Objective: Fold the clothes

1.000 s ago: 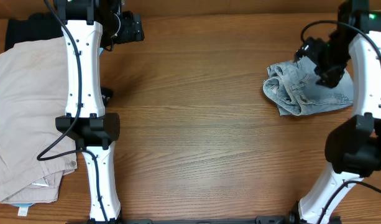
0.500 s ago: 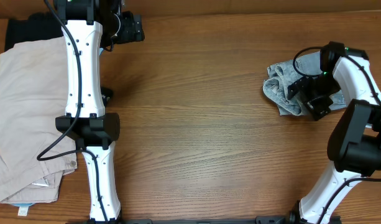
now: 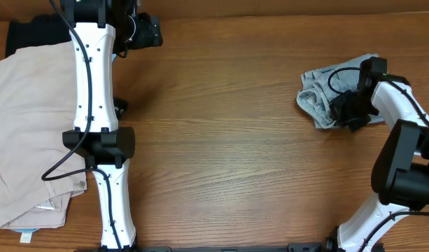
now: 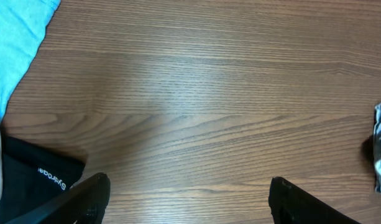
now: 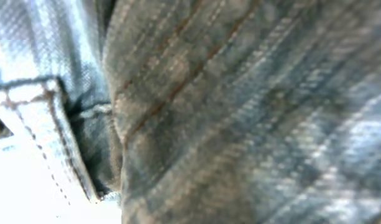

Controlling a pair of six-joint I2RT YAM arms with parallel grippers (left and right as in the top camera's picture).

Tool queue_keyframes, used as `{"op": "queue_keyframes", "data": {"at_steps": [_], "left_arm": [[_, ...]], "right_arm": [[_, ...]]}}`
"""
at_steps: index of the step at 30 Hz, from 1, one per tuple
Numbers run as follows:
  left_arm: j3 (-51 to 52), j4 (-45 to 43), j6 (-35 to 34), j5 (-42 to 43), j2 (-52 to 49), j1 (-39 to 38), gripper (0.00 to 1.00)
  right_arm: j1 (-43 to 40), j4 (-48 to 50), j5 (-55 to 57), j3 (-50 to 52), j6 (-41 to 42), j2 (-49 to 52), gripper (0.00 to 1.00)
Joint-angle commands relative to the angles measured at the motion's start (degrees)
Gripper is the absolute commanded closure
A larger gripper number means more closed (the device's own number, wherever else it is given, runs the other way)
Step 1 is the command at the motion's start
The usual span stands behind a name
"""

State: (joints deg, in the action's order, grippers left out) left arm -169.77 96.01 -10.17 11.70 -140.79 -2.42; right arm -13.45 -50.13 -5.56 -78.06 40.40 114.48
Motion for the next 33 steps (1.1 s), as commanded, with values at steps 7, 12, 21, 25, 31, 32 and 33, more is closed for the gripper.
{"op": "queue_keyframes", "data": {"at_steps": [7,12,21,25,31,32,33], "left_arm": [[-0.96,-0.46,-0.11,-0.33,1.40,-0.24,0.17],[-0.96,-0.63,-0.11,-0.33,1.40,-0.24,0.18],[-0.96,-2.05,-0.15,-0.33,1.40,-0.24,0.21],[-0.96,-2.16,-0.13,-0.35,1.40,-0.24,0.22],[-0.96,-2.19,-0.13,-2.40,1.40,-0.24,0.21],[-0.96,-2.21,-0.13,-2.80,1.40,-0.24,0.21],[-0.96,-2.21,-0.13,-2.93,1.40,-0.24,0.21]], "right_arm": [[2.27,21.09,4.48,1.99,-8.13,5.22,0.96],[2.93,30.73,4.44,1.99,-8.07,5.22,0.96],[4.96,48.41,4.48,1.99,-7.19,6.56,0.96],[5.53,53.81,5.18,1.95,-7.21,9.18,0.93],[5.44,56.11,5.92,1.88,-7.19,12.96,0.84],[5.46,56.11,5.95,1.88,-7.19,13.22,0.84],[5.46,56.08,5.92,1.88,-7.21,13.22,0.83]]}}
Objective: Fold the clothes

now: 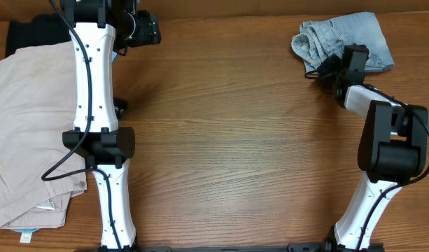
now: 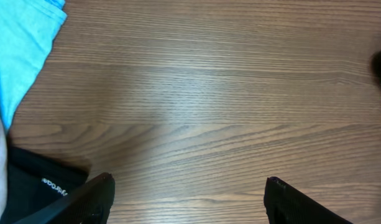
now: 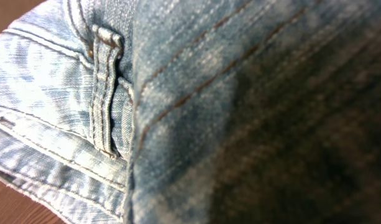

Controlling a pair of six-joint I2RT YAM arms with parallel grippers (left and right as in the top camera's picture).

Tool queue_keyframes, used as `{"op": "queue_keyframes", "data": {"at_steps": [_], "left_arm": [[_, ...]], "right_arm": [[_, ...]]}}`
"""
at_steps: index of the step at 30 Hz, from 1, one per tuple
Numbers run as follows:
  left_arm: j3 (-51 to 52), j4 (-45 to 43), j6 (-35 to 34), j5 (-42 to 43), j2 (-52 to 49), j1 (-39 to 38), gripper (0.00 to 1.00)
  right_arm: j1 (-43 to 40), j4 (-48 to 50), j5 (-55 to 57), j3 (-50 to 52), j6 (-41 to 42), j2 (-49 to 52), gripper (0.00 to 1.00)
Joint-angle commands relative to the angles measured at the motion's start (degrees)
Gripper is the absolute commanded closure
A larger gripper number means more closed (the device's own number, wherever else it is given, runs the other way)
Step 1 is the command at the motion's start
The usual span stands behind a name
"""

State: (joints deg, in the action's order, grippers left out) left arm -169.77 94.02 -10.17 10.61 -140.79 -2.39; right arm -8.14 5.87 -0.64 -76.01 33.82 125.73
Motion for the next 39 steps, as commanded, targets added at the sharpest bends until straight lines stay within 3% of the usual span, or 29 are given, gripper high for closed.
{"op": "queue_keyframes", "data": {"at_steps": [1,4,8,9,12,16,21,27,31,35,36,38,39], "left_arm": [[-0.96,-0.26,-0.13,-1.84,1.40,-0.26,0.21],[-0.96,-0.66,-0.15,-1.81,1.40,-0.26,0.21],[-0.96,-0.98,-0.15,-1.81,1.40,-0.26,0.21],[-0.96,-1.01,-0.15,-1.81,1.40,-0.26,0.20],[-0.96,-1.09,-0.15,-1.84,1.40,-0.26,0.20],[-0.96,-1.36,-0.15,-1.84,1.40,-0.26,0.20],[-0.96,-1.64,-0.13,-1.84,1.40,-0.26,0.17],[-0.96,-2.69,-0.15,-1.81,1.40,-0.26,0.17],[-0.96,-2.82,-0.13,-1.84,1.40,-0.26,0.17],[-0.96,-2.82,-0.15,-1.84,1.40,-0.26,0.17],[-0.96,-2.82,-0.13,-1.84,1.40,-0.26,0.15],[-0.96,-2.80,-0.13,-1.84,1.40,-0.26,0.00],[-0.96,-2.80,-0.13,-1.84,1.40,-0.26,0.00]], "right_arm": [[0.15,0.11,0.98,-0.20,-0.61,1.97,0.83],[0.15,0.07,-1.55,-1.11,-0.66,1.95,0.71],[0.15,-0.24,-10.10,-3.21,-0.68,0.70,0.26],[0.15,-0.46,-11.76,-3.69,-0.68,0.04,0.21],[0.15,-2.47,-16.61,-5.57,-0.94,-2.95,0.12],[0.15,-8.48,-19.41,-7.87,-4.63,-7.93,0.13],[0.15,-14.67,-19.39,-8.02,-9.55,-13.68,0.23],[0.15,-19.12,-19.45,-8.02,-11.61,-16.98,0.58],[0.15,-20.15,-17.66,-8.00,-11.58,-16.98,0.73],[0.15,-18.86,-7.67,-8.00,-11.58,-16.11,0.85],[0.15,-18.53,-5.75,-8.00,-11.58,-15.54,0.87],[0.15,-18.69,-4.74,-8.00,-11.89,-14.75,0.88],[0.15,-19.52,-5.01,-8.00,-12.04,-14.71,0.92]]}}
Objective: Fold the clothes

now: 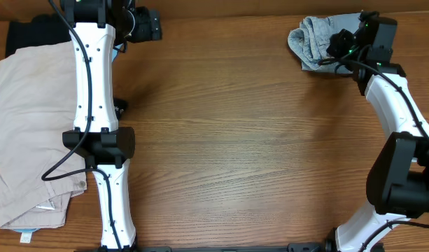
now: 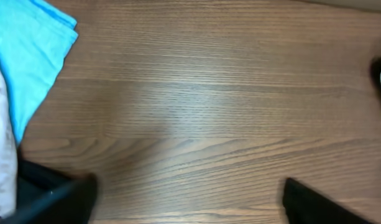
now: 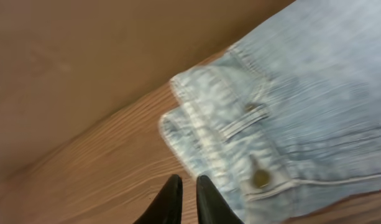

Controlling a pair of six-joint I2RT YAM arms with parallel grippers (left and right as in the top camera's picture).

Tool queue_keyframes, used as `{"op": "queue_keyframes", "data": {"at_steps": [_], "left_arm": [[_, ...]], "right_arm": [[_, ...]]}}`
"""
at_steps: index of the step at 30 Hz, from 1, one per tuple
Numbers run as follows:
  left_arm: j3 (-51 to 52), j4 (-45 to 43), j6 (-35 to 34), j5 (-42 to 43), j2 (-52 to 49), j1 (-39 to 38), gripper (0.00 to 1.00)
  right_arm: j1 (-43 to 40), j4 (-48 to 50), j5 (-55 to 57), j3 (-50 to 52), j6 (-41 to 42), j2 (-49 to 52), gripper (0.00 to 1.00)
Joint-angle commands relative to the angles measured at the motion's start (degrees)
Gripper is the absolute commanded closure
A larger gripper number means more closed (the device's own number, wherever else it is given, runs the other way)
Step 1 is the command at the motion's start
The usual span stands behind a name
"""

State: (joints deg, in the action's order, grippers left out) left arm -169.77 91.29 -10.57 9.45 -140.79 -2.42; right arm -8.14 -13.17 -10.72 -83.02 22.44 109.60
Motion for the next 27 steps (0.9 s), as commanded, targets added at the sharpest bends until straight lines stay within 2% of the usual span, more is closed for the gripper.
{"op": "queue_keyframes", "data": {"at_steps": [1,2,3,4,10,13,15,16,23,27], "left_arm": [[-0.96,-0.04,0.24,-0.66,1.40,-0.24,0.00],[-0.96,-0.04,0.24,-0.66,1.40,-0.24,0.00],[-0.96,-0.04,0.24,-0.66,1.40,-0.24,0.00],[-0.96,-0.04,0.26,-0.68,1.40,-0.24,0.00],[-0.96,-0.04,0.24,-0.66,1.40,-0.24,0.00],[-0.96,-0.02,0.26,-0.68,1.40,-0.24,0.00],[-0.96,-0.04,0.26,-0.68,1.40,-0.24,0.00],[-0.96,-0.04,0.26,-0.68,1.40,-0.24,0.00],[-0.96,-0.04,0.26,-0.68,1.40,-0.24,0.00],[-0.96,-0.04,0.26,-0.68,1.40,-0.24,0.00]], "right_arm": [[0.15,-1.84,4.37,-1.03,-0.66,1.20,0.93],[0.15,-2.64,3.54,-1.03,-0.66,0.63,0.92],[0.15,-3.34,2.82,-1.03,-0.76,-0.09,0.83],[0.15,-4.20,1.57,-1.03,-2.32,-2.14,0.67],[0.15,-12.28,1.42,-1.07,-3.87,-14.80,0.39],[0.17,-18.49,0.92,-1.07,-5.05,-22.18,0.19],[0.22,-22.80,-1.49,-1.07,-8.96,-27.71,0.04],[0.26,-24.76,-2.84,-1.07,-10.84,-30.56,0.00],[0.33,-36.37,-11.72,-1.05,-12.00,-48.15,0.00],[0.31,-39.69,-11.67,-1.05,-12.00,-54.82,0.00]]}}
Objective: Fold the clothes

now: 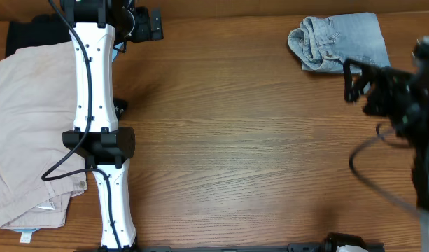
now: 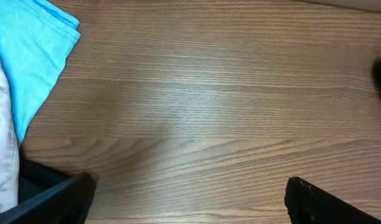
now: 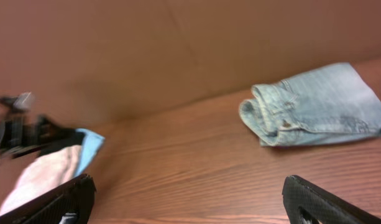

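Folded light-blue denim [image 1: 338, 42] lies at the table's back right; the right wrist view has it ahead on the right as denim [image 3: 311, 106]. My right gripper [image 1: 351, 82] hangs blurred just in front of it, clear of the cloth. Its jaws stand wide open and empty as right gripper [image 3: 189, 199]. My left gripper [image 1: 157, 23] is at the back left, open over bare wood, seen as left gripper [image 2: 189, 198]. Nothing is held.
A pile of clothes fills the left edge: a beige garment [image 1: 29, 133] on top, a black one [image 1: 25, 31] behind it, a blue cloth [image 2: 28, 62] beside. The left arm's white links [image 1: 92, 84] run down the table's left side. A brown wall [image 3: 146, 50] backs the table.
My right gripper was shut close over the denim at the back edge. Now it is open, nearer the front and clear of the denim, which lies folded. The left gripper has hardly moved.
The denim first lay bunched at the right middle with my right gripper on it. Then it was at the back right corner, gripper still against it. Later the gripper hovered shut above it, and now stands open and away.
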Controlling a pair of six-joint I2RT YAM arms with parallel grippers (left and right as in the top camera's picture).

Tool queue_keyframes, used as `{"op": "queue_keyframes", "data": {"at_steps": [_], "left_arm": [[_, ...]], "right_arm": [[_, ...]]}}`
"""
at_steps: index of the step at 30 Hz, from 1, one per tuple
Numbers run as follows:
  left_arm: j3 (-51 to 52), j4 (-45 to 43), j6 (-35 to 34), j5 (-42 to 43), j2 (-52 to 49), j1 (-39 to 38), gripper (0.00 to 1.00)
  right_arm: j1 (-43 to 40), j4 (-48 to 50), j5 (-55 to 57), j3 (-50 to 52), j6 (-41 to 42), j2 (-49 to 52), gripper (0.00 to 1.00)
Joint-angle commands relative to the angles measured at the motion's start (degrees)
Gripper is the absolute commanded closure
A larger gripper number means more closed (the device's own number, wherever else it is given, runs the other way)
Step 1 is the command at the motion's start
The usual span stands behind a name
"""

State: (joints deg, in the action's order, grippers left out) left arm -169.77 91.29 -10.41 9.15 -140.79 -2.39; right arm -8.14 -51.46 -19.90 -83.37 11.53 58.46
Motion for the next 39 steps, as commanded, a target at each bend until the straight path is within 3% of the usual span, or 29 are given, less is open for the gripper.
{"op": "queue_keyframes", "data": {"at_steps": [1,7,13,21,35,39], "left_arm": [[-0.96,-0.04,0.11,-0.37,1.40,-0.26,0.00],[-0.96,-0.04,0.11,-0.37,1.40,-0.26,0.00],[-0.96,-0.04,0.11,-0.37,1.40,-0.26,0.00],[-0.96,-0.04,0.11,-0.37,1.40,-0.26,0.00],[-0.96,-0.04,0.11,-0.37,1.40,-0.26,0.00],[-0.96,-0.04,0.11,-0.37,1.40,-0.26,0.00]], "right_arm": [[0.31,-3.17,-2.47,-0.70,-1.11,-5.09,0.00],[0.26,-14.10,6.10,-0.70,-2.60,-10.14,0.00],[0.33,-13.64,9.33,1.29,-2.69,-10.71,0.00],[1.64,4.83,9.55,18.86,-2.80,-17.94,0.00],[7.08,49.29,7.50,67.91,-2.58,-43.47,0.00],[8.72,51.52,10.08,73.83,-2.58,-47.93,0.00]]}}
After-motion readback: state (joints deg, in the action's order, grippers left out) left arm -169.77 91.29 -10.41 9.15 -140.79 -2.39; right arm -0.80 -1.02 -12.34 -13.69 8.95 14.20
